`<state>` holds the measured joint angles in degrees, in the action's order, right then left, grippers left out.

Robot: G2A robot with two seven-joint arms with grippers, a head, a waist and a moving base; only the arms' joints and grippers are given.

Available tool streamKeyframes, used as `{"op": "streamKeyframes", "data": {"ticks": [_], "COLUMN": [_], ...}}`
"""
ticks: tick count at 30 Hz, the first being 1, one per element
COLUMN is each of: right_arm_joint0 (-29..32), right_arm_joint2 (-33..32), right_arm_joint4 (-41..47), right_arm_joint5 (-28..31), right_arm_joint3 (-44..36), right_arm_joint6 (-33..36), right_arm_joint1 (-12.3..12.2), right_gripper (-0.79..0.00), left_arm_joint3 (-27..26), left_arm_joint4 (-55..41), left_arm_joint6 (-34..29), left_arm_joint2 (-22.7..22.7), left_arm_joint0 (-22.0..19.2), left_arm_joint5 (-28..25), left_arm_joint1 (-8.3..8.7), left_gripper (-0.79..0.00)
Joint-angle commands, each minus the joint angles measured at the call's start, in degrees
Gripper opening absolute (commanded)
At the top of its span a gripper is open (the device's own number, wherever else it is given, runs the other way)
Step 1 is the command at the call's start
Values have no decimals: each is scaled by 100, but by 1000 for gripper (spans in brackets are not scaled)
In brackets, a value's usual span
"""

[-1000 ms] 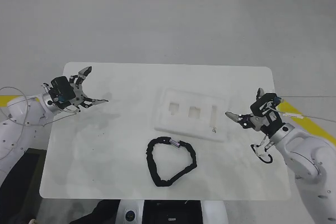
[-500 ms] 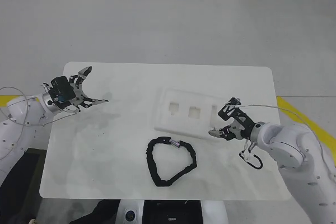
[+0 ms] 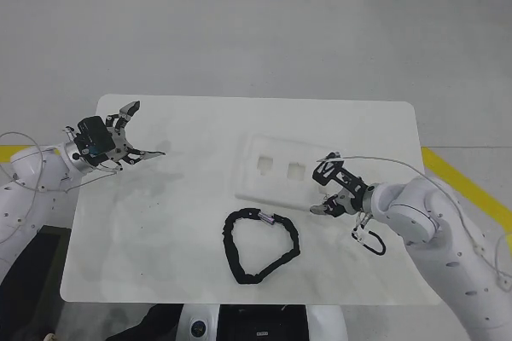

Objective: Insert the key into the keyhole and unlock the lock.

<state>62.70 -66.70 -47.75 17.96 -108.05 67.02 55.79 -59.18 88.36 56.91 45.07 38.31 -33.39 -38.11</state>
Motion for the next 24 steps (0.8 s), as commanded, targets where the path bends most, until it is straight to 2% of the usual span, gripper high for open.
{"op": "streamKeyframes", "data": {"ticks": [1, 18, 24], "right_arm_joint0": [-14, -1, 98], "right_arm_joint2": [17, 23, 171], "right_arm_joint4": [-7, 1, -164], "right_arm_joint5": [-2, -6, -234], "right_arm_joint3": [40, 32, -456], "right_arm_joint6": [-10, -43, 217], "right_arm_joint1": [2, 4, 4], "right_gripper": [0, 0, 0], "left_arm_joint3": [0, 0, 0], "left_arm_joint4": [0, 0, 0], "left_arm_joint6": [0, 0, 0], "left_arm_joint2": [0, 0, 0], "left_arm_joint0": [0, 0, 0], "left_arm_joint5": [0, 0, 0], "left_arm_joint1": [0, 0, 0], "left_gripper": [0, 0, 0]}}
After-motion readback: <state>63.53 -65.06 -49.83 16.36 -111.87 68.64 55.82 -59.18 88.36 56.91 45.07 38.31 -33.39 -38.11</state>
